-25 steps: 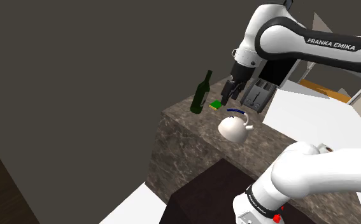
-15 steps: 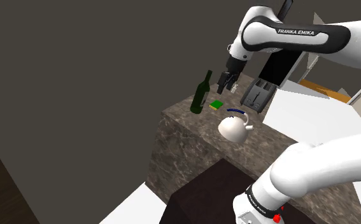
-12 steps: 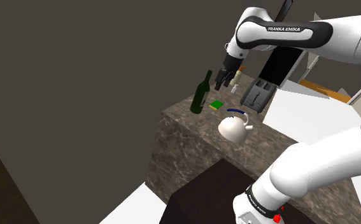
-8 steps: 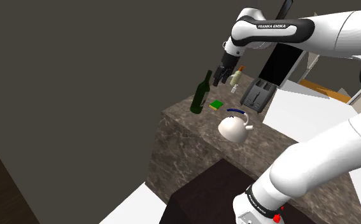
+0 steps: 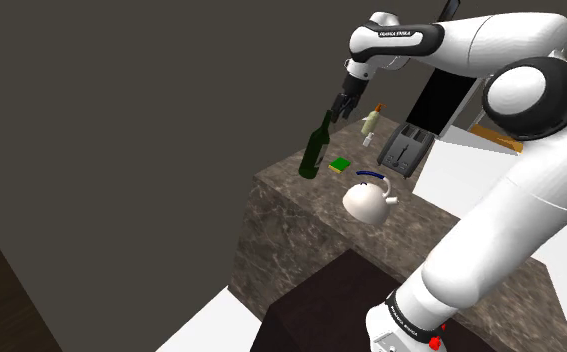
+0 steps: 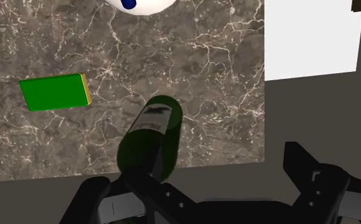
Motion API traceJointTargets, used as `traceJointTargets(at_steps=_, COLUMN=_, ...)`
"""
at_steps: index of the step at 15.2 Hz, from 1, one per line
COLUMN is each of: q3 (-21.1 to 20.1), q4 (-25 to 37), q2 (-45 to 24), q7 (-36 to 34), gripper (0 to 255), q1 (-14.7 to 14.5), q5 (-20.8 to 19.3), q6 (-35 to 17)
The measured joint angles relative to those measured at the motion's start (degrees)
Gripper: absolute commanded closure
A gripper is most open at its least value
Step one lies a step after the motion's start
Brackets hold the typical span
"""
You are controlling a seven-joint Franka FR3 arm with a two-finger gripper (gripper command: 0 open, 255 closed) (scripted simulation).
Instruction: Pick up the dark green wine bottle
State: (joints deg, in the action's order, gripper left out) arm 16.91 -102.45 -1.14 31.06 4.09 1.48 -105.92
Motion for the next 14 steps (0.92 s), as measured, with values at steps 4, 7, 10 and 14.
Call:
traceJointTargets(at_steps=4, q3=1.1, q4=10.1, q2=-8.8, q7=4.3, gripper=0, q1=2.0, q5=3.5, q6=1.4)
traceJointTargets(at_steps=7, q3=1.4, q4=20.1, q2=-16.1, q7=7.0, gripper=0, q1=4.2, q5=6.4, q6=4.0)
traceJointTargets(at_steps=10, q3=1.3, q4=28.4, q2=-22.4, q7=8.8, gripper=0, q1=6.4, q5=8.5, q6=6.2)
traceJointTargets(at_steps=14, q3=1.2, q4=26.6, q2=-23.0, q7=9.3, gripper=0, q1=6.5, q5=8.8, q6=3.8)
